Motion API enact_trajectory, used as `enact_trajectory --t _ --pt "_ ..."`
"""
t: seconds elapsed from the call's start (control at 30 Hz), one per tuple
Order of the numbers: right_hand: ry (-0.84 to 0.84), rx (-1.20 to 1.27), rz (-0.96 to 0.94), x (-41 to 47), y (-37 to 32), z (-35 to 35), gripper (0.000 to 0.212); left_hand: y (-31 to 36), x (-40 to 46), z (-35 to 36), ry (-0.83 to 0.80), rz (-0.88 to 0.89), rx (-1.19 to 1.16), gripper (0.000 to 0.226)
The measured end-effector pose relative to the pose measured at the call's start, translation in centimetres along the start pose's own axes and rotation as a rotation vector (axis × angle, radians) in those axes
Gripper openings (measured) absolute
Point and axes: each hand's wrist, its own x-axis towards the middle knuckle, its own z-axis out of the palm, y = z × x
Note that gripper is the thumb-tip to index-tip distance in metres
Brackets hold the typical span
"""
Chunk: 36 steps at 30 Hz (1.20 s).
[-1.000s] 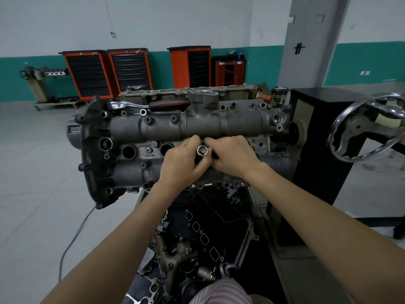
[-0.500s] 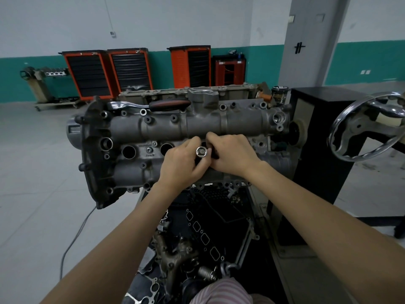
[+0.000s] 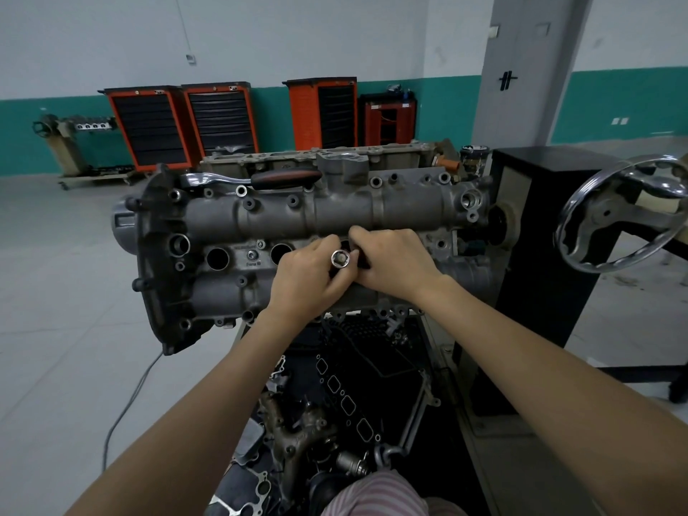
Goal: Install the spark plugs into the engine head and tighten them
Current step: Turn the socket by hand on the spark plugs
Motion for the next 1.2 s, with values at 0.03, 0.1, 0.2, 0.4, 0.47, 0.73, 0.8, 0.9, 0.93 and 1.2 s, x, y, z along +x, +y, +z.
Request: enact_trajectory --t 0.03,0.1,0.2,0.4,0.47,0.73,0.8,0.9,0.93,1.2 --pt "-0.016 -0.009 0.002 0.05 0.07 0.12 0.021 0.12 0.02 -0.07 -0.004 -0.008 -0.016 0.036" --pt "-0.026 -0.018 -0.003 0.10 0.21 0.25 0.023 0.28 0.08 -0.23 -0.006 -0.030 -0.041 0.033" --pt "-0.023 -0.029 -0.038 0.10 0.29 0.34 0.021 0.29 0.05 -0.23 -0.005 -0.032 -0.037 0.035" --pt "-0.005 -0.008 -0.038 -0.02 0.22 0.30 0.016 0.12 0.21 0.14 0.011 -0.031 0.035 0.045" --pt "0.018 -0.009 -0.019 -0.05 0.14 0.35 0.016 0.08 0.19 0.11 0.014 -0.007 0.052 0.043" --pt "0.035 -0.022 -0.021 0.03 0.14 0.53 0.020 0.28 0.14 -0.13 -0.009 -0.026 0.001 0.037" --pt "0.026 -0.025 -0.025 0.06 0.12 0.50 0.017 0.30 0.14 -0.13 -0.014 -0.032 -0.001 0.036" --pt "-0.012 -0.047 -0.027 0.21 0.32 0.50 0.012 0.30 0.15 -0.15 -0.017 -0.037 -0.003 0.035" --pt "-0.020 -0.050 -0.032 0.22 0.32 0.45 0.012 0.31 0.15 -0.14 -0.016 -0.037 0.001 0.035" --pt "0.066 0.039 -0.041 -0.09 -0.13 -0.07 0.017 0.06 0.21 0.04 0.017 -0.020 0.006 0.045"
